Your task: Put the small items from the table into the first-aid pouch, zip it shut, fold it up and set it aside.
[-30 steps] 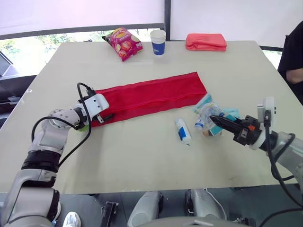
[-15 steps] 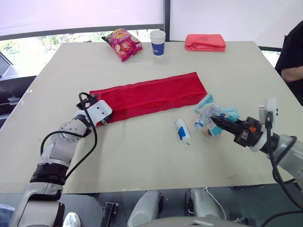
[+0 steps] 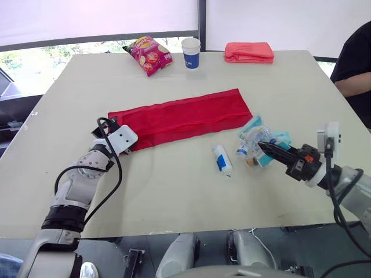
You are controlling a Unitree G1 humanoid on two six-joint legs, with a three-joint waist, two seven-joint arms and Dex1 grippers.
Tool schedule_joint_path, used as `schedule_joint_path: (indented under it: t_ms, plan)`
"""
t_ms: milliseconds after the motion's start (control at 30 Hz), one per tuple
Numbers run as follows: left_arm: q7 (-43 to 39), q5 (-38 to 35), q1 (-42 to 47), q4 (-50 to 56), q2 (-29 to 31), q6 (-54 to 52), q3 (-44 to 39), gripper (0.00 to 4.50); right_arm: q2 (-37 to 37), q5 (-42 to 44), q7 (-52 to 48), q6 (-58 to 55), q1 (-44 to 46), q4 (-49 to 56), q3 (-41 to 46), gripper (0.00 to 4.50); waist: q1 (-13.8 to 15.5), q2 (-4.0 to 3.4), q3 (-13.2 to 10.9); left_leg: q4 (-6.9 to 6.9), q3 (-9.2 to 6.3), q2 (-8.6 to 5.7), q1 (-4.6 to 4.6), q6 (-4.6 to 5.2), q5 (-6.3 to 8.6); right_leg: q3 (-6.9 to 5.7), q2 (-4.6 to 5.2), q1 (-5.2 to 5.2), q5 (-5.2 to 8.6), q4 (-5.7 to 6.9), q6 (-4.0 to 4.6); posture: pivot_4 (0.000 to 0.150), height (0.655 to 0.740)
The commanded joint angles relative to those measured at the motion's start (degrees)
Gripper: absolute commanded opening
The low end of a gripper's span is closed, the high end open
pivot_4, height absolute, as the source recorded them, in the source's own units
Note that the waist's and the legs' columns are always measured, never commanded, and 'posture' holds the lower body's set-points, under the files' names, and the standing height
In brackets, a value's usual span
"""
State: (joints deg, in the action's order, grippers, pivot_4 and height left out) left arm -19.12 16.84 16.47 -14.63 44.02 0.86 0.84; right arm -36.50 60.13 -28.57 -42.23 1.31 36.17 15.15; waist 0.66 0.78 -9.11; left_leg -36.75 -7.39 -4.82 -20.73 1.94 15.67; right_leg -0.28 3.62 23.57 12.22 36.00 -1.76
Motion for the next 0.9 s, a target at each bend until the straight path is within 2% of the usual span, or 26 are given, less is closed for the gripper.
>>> schedule_joint_path:
  t_ms: [33, 133, 367, 733, 900]
  plan:
    - [-5.21, 0.39, -1.76, 1.28, 0.20, -2.70, 2.65, 4.39, 0.57, 0.15, 0.50, 1.66, -0.18, 2.44, 0.62, 0.06, 0.08, -0.10, 0.08, 0.00, 0.01, 0.00, 0.00, 0.00, 0.00, 0.01, 0.01, 0.00, 0.00, 0.00, 0.00, 0.150, 0.7395]
    - [-4.88, 1.43, -1.21, 1.07, -0.22, -2.81, 3.03, 4.39, 0.79, -0.23, 0.57, 1.85, -0.38, 2.58, 0.52, 0.06, 0.16, -0.28, 0.21, -0.02, 0.05, -0.01, 0.00, 0.01, 0.00, 0.02, 0.03, -0.01, 0.00, 0.00, -0.01, 0.150, 0.7395]
    - [2.79, 5.25, 0.53, -2.57, -0.91, -1.45, 2.04, 4.39, 0.68, -0.75, 0.44, 2.30, -0.35, 2.32, 0.94, 0.06, 0.21, -0.37, 0.28, -0.12, 0.02, -0.01, -0.01, 0.01, 0.00, 0.00, 0.00, -0.02, -0.01, 0.02, -0.18, 0.150, 0.7395]
    - [5.96, 4.25, 2.58, -3.82, -4.44, -0.19, 1.56, 4.39, 0.79, -1.91, 0.27, 3.11, 0.37, 2.00, -0.08, 0.06, 0.25, -0.36, 0.28, -0.43, 0.05, 0.02, -0.04, 0.00, -0.01, -0.03, 0.01, -0.02, -0.03, 0.27, -0.24, 0.150, 0.7395]
    - [4.99, 2.49, 1.27, -3.36, -5.00, 0.13, 0.47, 2.19, 1.00, -2.39, 0.15, 3.37, 0.62, 1.89, -0.48, 0.06, 0.15, -0.34, 0.26, -0.43, 0.04, 0.02, -0.06, 0.00, 0.00, -0.03, 0.01, 0.00, -0.03, 0.27, -0.24, 0.150, 0.7395]
